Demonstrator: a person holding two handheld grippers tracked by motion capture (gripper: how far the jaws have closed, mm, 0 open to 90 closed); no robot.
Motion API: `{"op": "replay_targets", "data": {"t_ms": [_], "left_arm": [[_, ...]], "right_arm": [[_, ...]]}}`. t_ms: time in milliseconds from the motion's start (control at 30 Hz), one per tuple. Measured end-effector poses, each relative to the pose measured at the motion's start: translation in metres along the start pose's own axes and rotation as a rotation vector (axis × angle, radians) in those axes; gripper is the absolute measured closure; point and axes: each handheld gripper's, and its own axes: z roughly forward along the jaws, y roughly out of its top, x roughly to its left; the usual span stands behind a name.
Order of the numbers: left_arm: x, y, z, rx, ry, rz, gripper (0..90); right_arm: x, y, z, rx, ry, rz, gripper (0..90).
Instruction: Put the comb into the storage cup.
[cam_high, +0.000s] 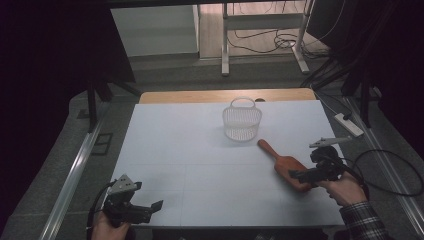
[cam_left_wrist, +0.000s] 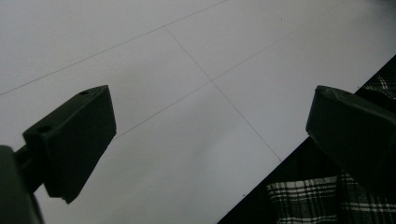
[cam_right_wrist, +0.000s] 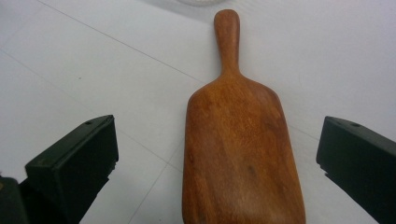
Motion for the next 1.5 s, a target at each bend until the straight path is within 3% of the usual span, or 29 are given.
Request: {"op": "replay_targets", "data": {"t_ms": [267, 567, 900, 1233, 1433, 1500], "left_arm": [[0.000, 0.000, 0.000, 0.000, -0.002, 0.000, 2.5], [0.000, 0.000, 0.000, 0.001, -0.003, -0.002, 2.6], [0.000, 0.000, 0.000, 0.002, -0.002, -0.004, 2.6], [0.000, 0.000, 0.001, 0.006, -0.002, -0.003, 2.7], [0.000, 0.001, 0.001, 0.009, -0.002, -0.002, 2.8], [0.000, 0.001, 0.001, 0.010, -0.002, -0.001, 2.8]], "right_arm": [[0.001, 0.010, 0.008, 0.032, -0.030, -0.013, 0.0], [0.000, 0.025, 0.019, 0.053, -0.021, -0.005, 0.0], [0.003, 0.041, 0.034, 0.084, -0.036, -0.040, 0.0], [-0.001, 0.049, 0.049, 0.119, -0.042, -0.044, 0.0], [-0.004, 0.052, 0.055, 0.138, -0.038, -0.041, 11.3], [-0.005, 0.052, 0.056, 0.146, -0.033, -0.050, 20.3]]}}
